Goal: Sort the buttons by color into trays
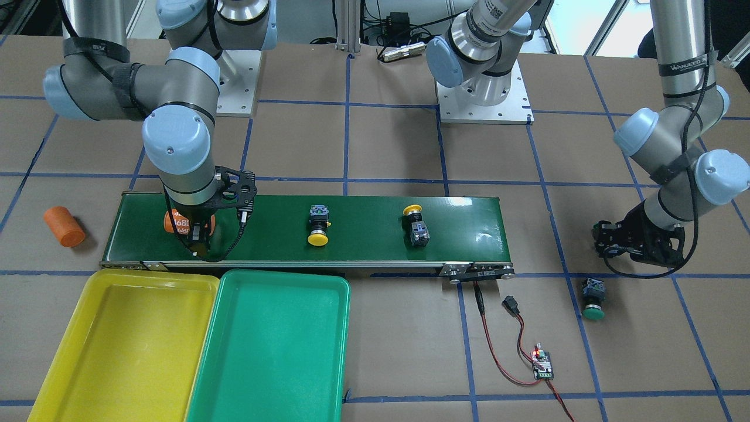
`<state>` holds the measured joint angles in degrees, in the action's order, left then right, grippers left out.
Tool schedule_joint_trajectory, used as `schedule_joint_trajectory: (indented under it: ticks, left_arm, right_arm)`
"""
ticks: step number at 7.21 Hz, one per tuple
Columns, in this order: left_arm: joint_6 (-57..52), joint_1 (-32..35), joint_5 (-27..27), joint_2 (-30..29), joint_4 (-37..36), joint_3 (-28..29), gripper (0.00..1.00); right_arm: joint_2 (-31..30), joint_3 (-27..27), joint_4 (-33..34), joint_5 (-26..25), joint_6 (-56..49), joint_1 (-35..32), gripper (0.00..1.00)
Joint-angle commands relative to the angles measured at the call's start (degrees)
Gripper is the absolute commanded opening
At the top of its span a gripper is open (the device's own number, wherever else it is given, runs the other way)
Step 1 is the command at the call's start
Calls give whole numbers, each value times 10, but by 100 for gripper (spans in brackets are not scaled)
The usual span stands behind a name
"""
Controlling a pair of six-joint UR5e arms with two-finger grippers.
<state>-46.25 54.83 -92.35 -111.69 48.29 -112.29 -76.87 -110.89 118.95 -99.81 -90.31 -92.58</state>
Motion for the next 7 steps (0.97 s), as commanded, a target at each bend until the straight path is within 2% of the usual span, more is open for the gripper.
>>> schedule_joint_trajectory:
  ticks: [1,3,4,6,7]
  left_arm:
    - [5,28,27,12,27,48,0]
    - [122,121,31,50,174,122,0]
    - [175,149,34,65,204,129,0]
    - [244,203,52,88,228,122,0]
    - [285,235,73,93,230,108,0]
  right_arm:
    - [-4,5,24,1,26,9,100]
    - [-5,21,27,7,113,10,100]
    - [-5,27,27,8,150,10,100]
    - [-5,27,24,12,345,12,100]
    - [-5,27,26,42,463,13,100]
